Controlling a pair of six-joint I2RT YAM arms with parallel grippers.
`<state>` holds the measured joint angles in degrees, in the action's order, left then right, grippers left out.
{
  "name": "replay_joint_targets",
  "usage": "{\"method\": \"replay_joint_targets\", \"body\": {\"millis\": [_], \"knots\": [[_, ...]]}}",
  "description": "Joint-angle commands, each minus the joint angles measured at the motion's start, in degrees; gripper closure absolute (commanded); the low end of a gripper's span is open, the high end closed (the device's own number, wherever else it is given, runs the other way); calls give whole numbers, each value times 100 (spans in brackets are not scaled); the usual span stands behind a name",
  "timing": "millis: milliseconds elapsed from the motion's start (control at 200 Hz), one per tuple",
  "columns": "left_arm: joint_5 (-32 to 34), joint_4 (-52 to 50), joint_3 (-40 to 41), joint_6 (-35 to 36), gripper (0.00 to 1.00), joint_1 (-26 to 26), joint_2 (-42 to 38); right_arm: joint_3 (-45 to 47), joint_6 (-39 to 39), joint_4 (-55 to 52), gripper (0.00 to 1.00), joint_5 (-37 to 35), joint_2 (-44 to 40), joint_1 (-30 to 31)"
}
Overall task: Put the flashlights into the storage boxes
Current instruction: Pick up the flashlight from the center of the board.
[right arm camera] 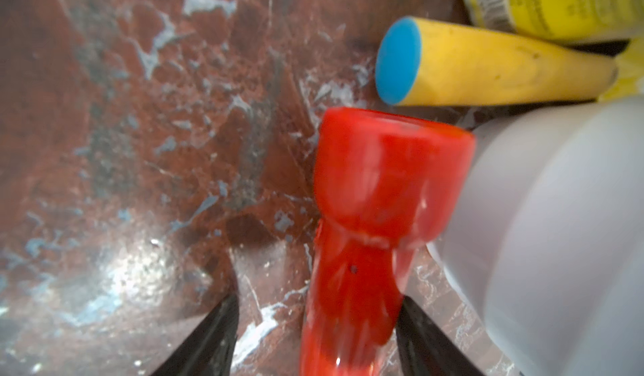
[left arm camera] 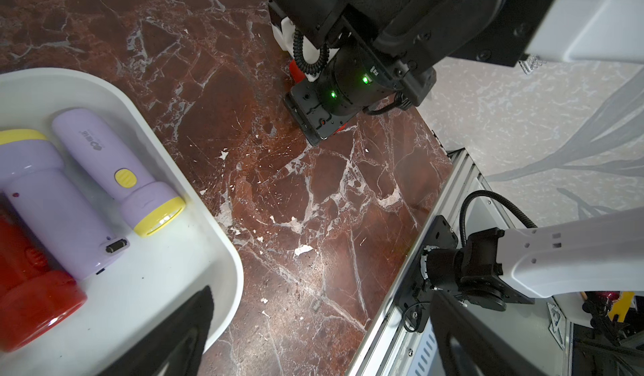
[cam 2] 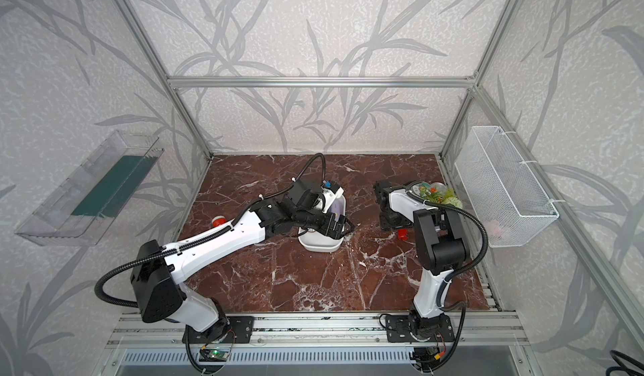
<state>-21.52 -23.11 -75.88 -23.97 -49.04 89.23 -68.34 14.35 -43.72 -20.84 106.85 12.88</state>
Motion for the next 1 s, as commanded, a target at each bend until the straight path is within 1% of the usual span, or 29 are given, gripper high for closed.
{"method": "replay_joint_targets", "body": {"millis": [0,45,145,300,475,850,965,995], "knots": [[51,23,81,97,1,29,-202,-113,28,-62,29,169,133,21],[51,17,90,102,1,43,-213,-119,24,-49,30,222,174,21],[60,28,108,101,1,61,-230,-132,22,-44,34,357,216,21],[42,52,118,86,1,86,-199,-129,19,-9,36,433,200,21],[24,67,122,70,1,96,-189,-165,-37,13,41,581,300,21],[98,58,198,25,1,122,-267,-280,-80,70,43,907,502,21],[113,79,231,0,1,122,-283,-271,-97,66,49,929,485,17],[113,92,231,-8,1,117,-299,-264,-103,61,52,939,485,21]]}}
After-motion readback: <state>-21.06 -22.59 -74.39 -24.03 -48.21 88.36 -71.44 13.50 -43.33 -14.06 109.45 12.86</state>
